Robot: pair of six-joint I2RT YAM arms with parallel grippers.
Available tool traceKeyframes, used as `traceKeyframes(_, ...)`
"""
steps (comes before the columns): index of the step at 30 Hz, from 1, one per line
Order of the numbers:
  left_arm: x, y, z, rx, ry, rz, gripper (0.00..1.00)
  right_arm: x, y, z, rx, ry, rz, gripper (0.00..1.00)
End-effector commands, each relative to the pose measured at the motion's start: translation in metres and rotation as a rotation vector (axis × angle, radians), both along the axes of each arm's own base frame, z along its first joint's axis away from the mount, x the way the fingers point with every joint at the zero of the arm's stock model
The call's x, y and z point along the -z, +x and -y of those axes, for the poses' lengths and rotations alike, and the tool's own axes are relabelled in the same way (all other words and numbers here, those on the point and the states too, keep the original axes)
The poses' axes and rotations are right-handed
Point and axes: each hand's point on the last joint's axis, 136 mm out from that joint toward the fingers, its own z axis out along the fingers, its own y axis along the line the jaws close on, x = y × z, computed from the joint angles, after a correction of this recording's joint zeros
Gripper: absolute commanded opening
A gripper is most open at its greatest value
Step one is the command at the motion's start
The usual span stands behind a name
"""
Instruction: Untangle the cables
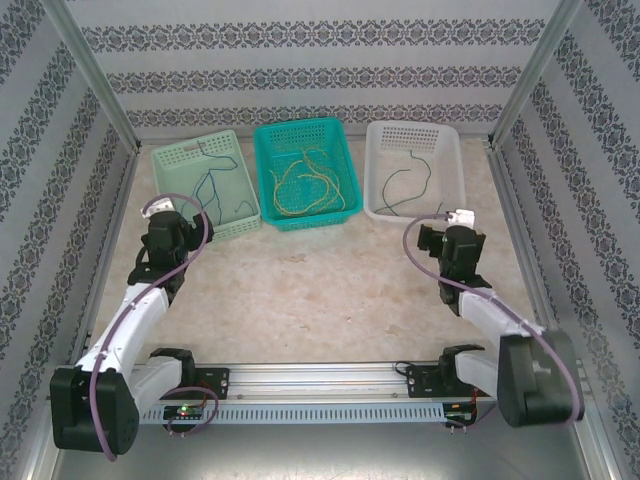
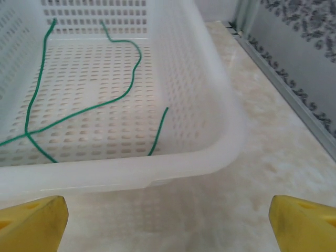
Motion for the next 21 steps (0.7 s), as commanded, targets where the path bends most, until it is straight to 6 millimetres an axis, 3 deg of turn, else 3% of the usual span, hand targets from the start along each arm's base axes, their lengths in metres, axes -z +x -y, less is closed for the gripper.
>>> traceKeyframes(1,-0.010,0.010,0.001,0.014,0.088,0.058,1.00,-0.018,0.027,-0.010,-0.068,-0.018,0.135,0.97)
traceKeyframes(4,-0.006,0.017,0.004,0.032,0.131,0.052,1.00,0.002,0.036,-0.019,-0.114,-0.027,0.119,0.97)
traceKeyframes(6,-0.003,0.023,0.006,0.051,0.152,0.060,0.99,0.005,0.038,-0.020,-0.124,-0.021,0.135,0.98)
traceKeyframes(10,0.006,0.034,0.011,0.104,0.207,0.048,1.00,0.006,0.038,-0.026,-0.164,-0.020,0.119,0.98)
traceKeyframes(18,0.049,0.052,0.022,0.188,0.258,0.050,1.00,0.006,0.039,-0.023,-0.152,-0.012,0.113,0.98)
traceKeyframes(21,0.057,0.060,0.027,0.222,0.274,0.063,1.00,0.006,0.039,-0.023,-0.151,-0.012,0.113,0.98)
